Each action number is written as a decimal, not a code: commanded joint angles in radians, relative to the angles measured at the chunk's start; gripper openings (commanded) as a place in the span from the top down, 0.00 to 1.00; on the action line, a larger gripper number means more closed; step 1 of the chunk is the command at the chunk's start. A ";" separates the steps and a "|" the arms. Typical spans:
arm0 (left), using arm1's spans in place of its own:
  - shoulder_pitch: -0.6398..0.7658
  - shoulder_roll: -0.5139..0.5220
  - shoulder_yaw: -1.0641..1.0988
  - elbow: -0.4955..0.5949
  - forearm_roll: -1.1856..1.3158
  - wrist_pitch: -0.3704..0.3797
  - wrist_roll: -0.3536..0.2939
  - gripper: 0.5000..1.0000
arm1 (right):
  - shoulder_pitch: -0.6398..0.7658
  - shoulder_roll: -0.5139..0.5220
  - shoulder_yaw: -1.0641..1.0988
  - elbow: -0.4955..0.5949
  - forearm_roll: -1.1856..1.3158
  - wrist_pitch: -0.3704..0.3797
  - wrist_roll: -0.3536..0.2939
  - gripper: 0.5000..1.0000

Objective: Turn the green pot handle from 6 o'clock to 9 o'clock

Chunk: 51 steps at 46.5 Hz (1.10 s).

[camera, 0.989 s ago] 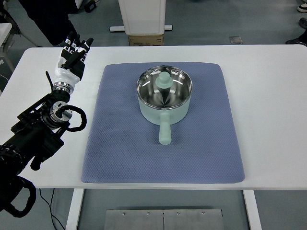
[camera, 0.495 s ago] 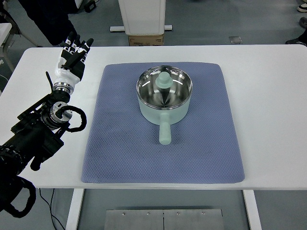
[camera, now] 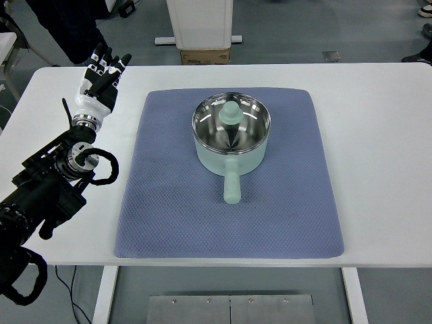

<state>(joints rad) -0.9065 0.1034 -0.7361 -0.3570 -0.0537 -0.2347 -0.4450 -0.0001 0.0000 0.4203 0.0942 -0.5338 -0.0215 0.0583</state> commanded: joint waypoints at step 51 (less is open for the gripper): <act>-0.028 0.347 0.058 -0.525 0.932 -0.032 -0.018 0.00 | 0.000 0.000 0.000 0.001 0.000 0.000 0.000 0.00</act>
<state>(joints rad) -0.9328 0.4205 -0.6911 -0.8306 0.8165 -0.2663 -0.4523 -0.0005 0.0000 0.4203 0.0946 -0.5338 -0.0215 0.0584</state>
